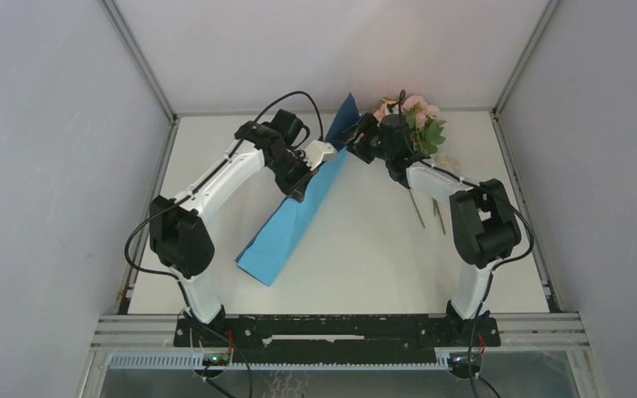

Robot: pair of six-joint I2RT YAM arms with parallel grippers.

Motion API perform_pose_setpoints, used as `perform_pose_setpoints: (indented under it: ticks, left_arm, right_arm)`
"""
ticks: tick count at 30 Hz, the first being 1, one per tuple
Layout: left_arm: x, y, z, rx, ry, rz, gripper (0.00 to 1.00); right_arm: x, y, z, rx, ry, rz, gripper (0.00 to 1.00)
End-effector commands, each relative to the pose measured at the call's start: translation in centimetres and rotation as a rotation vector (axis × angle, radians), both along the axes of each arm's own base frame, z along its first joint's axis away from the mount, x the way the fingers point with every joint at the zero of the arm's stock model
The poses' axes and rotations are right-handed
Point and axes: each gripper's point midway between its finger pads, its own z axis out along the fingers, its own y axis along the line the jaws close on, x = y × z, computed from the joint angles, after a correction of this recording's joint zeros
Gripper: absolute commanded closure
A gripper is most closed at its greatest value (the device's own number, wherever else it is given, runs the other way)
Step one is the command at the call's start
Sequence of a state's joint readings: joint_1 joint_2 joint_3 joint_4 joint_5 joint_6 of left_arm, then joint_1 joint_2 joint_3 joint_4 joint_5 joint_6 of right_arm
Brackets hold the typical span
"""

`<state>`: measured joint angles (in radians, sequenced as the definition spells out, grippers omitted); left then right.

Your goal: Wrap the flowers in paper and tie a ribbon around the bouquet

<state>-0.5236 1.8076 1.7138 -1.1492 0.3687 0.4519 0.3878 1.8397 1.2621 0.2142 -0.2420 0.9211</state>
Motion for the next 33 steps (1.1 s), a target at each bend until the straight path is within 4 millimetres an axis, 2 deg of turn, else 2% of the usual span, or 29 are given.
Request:
perform_pose_setpoints:
  ticks: [1, 5, 6, 7, 9, 11, 15, 19, 24, 28, 29, 31, 32, 33]
  left_arm:
    - [0.1, -0.4, 0.2, -0.007, -0.026, -0.011, 1.00]
    - [-0.1, -0.3, 0.6, -0.018, -0.021, -0.015, 1.00]
    - [0.0, -0.2, 0.9, -0.022, -0.028, -0.010, 0.96]
    - [0.2, 0.0, 1.1, -0.022, -0.035, -0.002, 0.83]
    - [1.1, 0.2, 1.8, -0.031, -0.056, 0.025, 0.49]
    - [2.1, 0.2, 2.6, -0.048, -0.076, 0.058, 0.22]
    - [4.5, 0.6, 4.2, -0.089, -0.102, 0.142, 0.05]
    - [6.1, 0.4, 5.8, -0.216, -0.054, 0.214, 0.01]
    - [6.7, -0.7, 5.7, -0.255, -0.031, 0.217, 0.00]
    - [6.6, -1.2, 6.5, -0.284, -0.034, 0.201, 0.03]
    - [6.6, -1.1, 6.5, -0.278, -0.043, 0.203, 0.09]
    - [6.7, -0.6, 6.2, -0.258, -0.056, 0.208, 0.32]
    - [6.5, -0.4, 5.9, -0.241, -0.054, 0.209, 0.53]
    - [6.4, 0.0, 5.5, -0.220, -0.049, 0.214, 0.80]
  right_arm:
    - [1.1, 0.3, -0.4, -0.013, -0.005, 0.003, 0.45]
    - [0.7, 0.5, -0.7, -0.038, -0.019, 0.045, 0.97]
    - [0.5, 0.6, 0.0, -0.048, -0.043, 0.061, 1.00]
    - [0.2, 1.0, 0.3, -0.062, -0.066, 0.083, 1.00]
    - [-0.9, 1.9, 1.7, -0.079, -0.116, 0.137, 1.00]
    - [-2.1, 3.0, 2.8, -0.098, -0.159, 0.186, 1.00]
    - [-3.9, 4.1, 4.3, -0.138, -0.215, 0.225, 1.00]
    - [-5.1, 4.5, 5.6, -0.155, -0.254, 0.239, 1.00]
    - [-6.4, 5.4, 7.1, -0.161, -0.298, 0.263, 1.00]
    - [-7.0, 5.5, 7.7, -0.165, -0.312, 0.276, 1.00]
    - [-7.1, 5.5, 7.8, -0.163, -0.314, 0.282, 1.00]
    - [-7.3, 5.5, 8.2, -0.154, -0.320, 0.298, 1.00]
    - [-7.5, 5.4, 8.3, -0.148, -0.320, 0.308, 1.00]
    - [-7.5, 5.2, 8.6, -0.144, -0.324, 0.312, 1.00]
